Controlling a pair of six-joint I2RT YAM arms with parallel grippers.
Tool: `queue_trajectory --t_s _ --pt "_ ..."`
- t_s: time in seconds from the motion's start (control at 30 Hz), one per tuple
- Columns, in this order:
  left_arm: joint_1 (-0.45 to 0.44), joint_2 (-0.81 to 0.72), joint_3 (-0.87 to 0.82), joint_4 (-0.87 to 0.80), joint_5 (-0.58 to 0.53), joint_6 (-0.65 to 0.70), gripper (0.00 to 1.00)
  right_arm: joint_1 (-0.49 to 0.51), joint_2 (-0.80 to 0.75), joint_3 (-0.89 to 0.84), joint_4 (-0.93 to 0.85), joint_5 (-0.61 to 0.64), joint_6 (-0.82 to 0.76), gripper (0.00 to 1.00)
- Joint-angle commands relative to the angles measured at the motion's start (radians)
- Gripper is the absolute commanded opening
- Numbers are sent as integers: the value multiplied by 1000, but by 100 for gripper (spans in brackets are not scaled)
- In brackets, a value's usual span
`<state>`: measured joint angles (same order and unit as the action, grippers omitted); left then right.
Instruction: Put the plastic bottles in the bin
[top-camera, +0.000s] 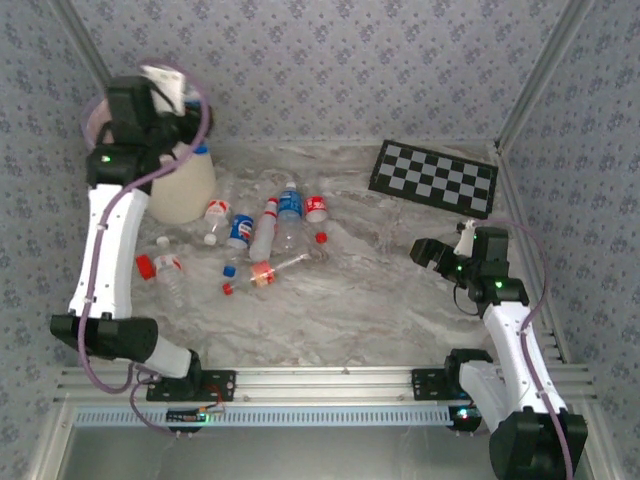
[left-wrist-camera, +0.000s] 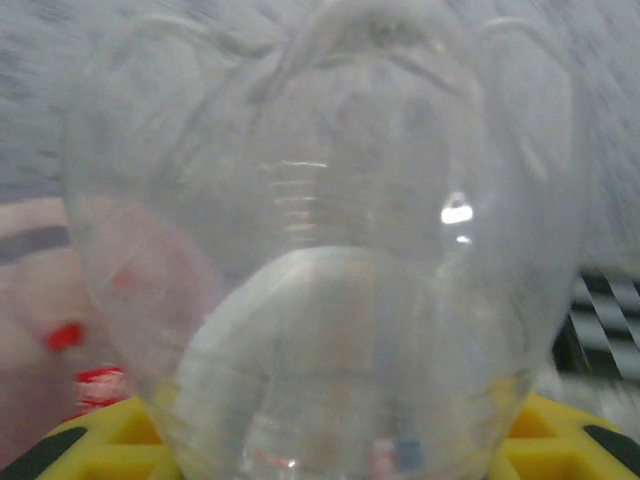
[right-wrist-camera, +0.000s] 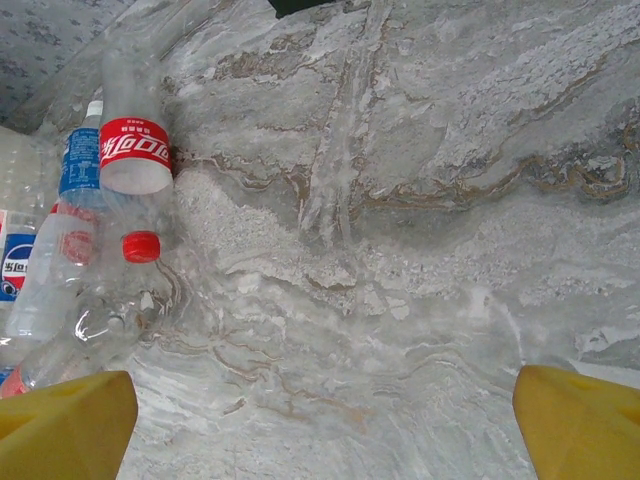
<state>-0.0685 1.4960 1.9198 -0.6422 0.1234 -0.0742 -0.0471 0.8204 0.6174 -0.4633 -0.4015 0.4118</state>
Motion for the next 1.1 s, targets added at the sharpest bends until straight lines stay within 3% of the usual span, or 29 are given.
queue_trajectory --t_s 0.0,0.13,0.3,0.57,0.83,1.07 --pt "97 57 107 68 -16 -211 29 6 -12 14 -34 -9 1 98" --pt "186 184 245 -17 -1 -253 21 6 -21 18 -44 -10 -5 98" --pt "246 375 432 -172 -15 -224 21 7 -34 14 -53 -8 -13 98" --pt "271 546 523 -258 -74 -143 20 13 -25 -2 -23 -8 4 98" --pt "269 778 708 -489 -24 -14 21 15 -5 4 -28 -5 -7 98" --pt "267 801 551 -461 1 5 29 23 8 12 -31 -4 -18 99"
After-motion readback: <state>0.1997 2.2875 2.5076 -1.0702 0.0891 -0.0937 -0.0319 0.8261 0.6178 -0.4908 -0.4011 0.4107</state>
